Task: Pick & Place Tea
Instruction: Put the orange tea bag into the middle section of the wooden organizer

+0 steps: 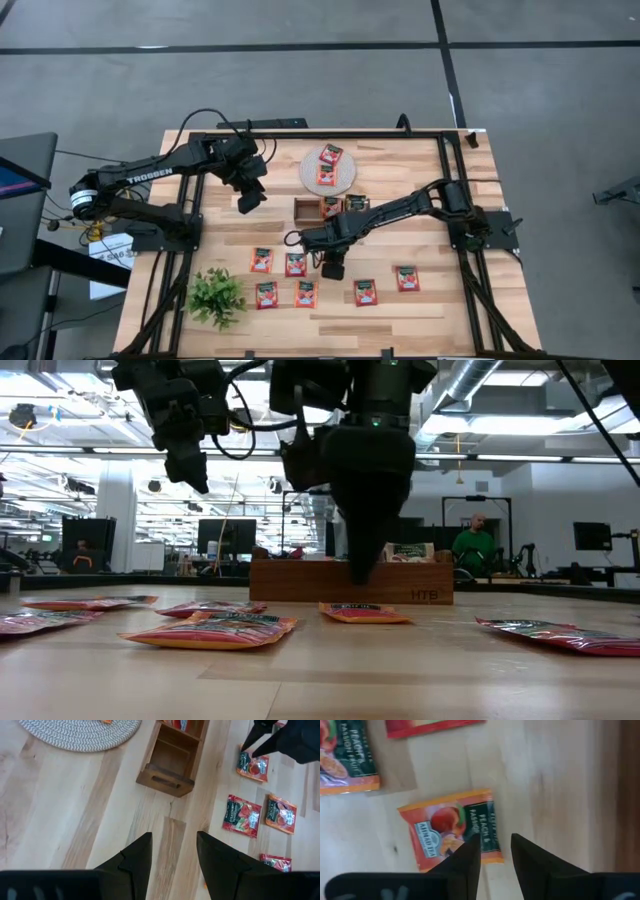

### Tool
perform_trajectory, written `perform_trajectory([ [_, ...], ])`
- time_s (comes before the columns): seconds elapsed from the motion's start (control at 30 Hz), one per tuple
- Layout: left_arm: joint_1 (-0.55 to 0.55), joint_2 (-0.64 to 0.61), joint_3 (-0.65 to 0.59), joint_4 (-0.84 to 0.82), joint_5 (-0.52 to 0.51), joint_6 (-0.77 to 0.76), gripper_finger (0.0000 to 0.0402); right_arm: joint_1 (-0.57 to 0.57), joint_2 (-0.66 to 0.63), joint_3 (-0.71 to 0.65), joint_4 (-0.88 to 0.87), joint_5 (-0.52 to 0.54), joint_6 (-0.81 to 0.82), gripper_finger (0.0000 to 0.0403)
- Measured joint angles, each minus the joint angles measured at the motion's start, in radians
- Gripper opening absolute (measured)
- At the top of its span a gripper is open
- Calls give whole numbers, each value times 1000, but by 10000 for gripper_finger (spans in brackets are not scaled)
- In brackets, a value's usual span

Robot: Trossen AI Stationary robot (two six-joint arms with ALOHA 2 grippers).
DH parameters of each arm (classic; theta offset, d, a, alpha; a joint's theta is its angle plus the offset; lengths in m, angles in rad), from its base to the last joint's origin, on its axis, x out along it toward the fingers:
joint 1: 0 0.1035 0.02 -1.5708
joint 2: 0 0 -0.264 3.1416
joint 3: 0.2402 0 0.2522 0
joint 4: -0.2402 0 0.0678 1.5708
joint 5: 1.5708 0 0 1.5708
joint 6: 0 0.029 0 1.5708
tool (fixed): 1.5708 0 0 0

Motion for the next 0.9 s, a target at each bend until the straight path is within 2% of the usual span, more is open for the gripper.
perform_trajectory([
  [0.2,0,0,0,-1,0,0,147,-20,0,-30,24,10,-18,102],
  [0.43,0,0,0,-1,0,14,147,-26,-1,-101,80,-33,-18,102],
  [0.7,0,0,0,3,0,22,147,-26,-3,-109,90,-39,-18,101],
  [0.9,0,0,0,3,0,22,147,-26,-9,-143,107,-55,-2,74],
])
